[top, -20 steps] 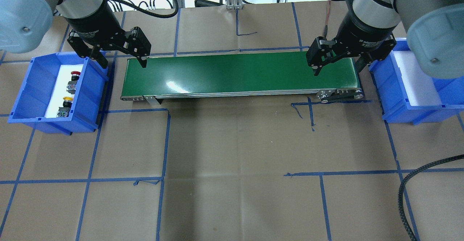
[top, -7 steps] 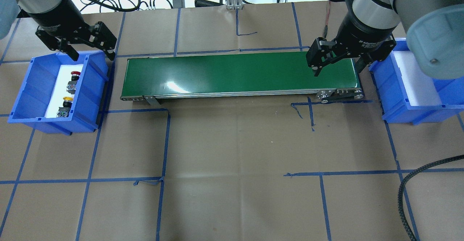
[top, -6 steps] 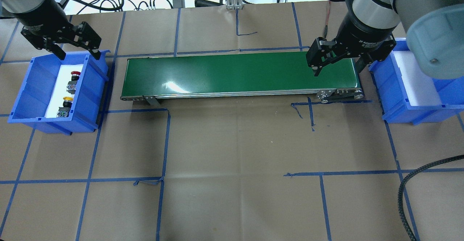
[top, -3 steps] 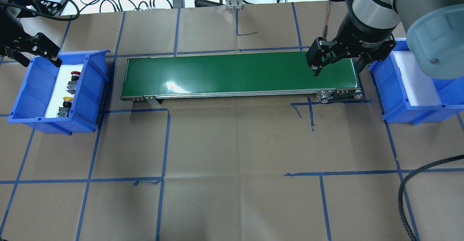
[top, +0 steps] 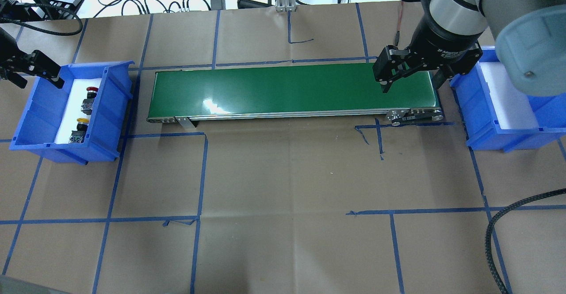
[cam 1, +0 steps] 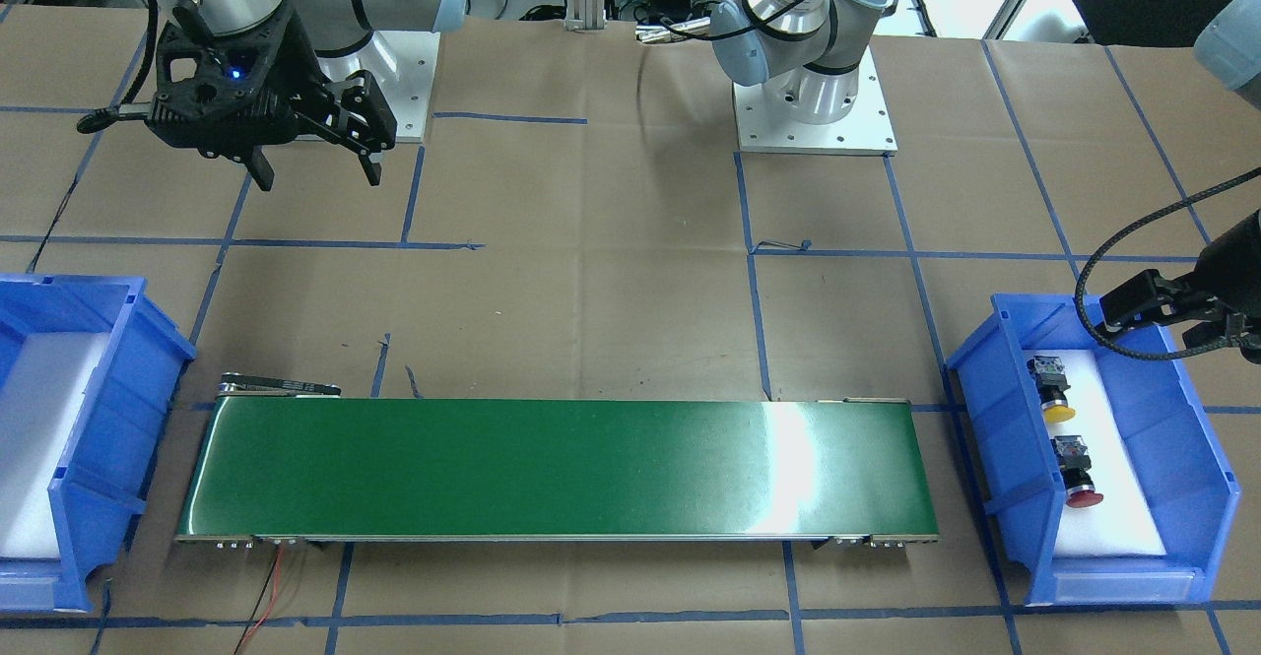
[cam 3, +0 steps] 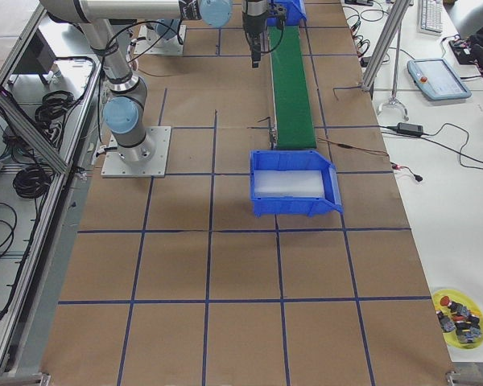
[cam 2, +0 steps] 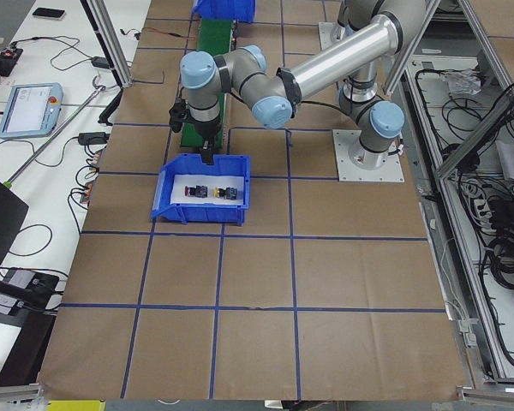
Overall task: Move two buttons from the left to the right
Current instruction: 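Lower the left gripper onto the yellow-capped button switch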
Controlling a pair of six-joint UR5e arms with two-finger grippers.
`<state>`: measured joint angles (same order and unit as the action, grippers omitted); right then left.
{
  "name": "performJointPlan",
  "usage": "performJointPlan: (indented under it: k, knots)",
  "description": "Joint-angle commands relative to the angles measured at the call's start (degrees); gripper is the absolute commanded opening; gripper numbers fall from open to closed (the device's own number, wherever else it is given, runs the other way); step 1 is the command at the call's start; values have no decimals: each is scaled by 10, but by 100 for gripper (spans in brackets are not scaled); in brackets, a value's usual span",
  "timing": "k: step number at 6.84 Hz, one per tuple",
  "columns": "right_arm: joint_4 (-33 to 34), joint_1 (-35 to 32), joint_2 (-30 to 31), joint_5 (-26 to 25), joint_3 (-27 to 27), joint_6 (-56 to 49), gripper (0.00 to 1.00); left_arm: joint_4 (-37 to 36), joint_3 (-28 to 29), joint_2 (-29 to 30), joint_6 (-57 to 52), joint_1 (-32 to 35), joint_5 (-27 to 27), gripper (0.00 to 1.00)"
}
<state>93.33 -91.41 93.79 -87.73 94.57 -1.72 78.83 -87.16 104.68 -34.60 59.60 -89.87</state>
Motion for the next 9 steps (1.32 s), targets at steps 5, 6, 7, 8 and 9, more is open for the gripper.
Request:
performJointPlan:
  k: [5, 6, 7, 8, 9]
  knots:
    - [0, 0, 0, 2, 0, 0, 100, -150, -131, 0, -21, -26, 0, 100]
    - [0, 0, 0, 2, 0, 0, 100, -167, -145, 3, -21, -50, 18, 100]
    - [0, 0, 0, 2, 0, 0, 100, -180, -156, 4, -31, -58, 21, 100]
    - [0, 0, 0, 2, 0, 0, 100, -204, -171, 9, -31, -57, 20, 100]
    - [0, 0, 0, 2, 0, 0, 100, -233, -185, 13, -30, -55, 21, 100]
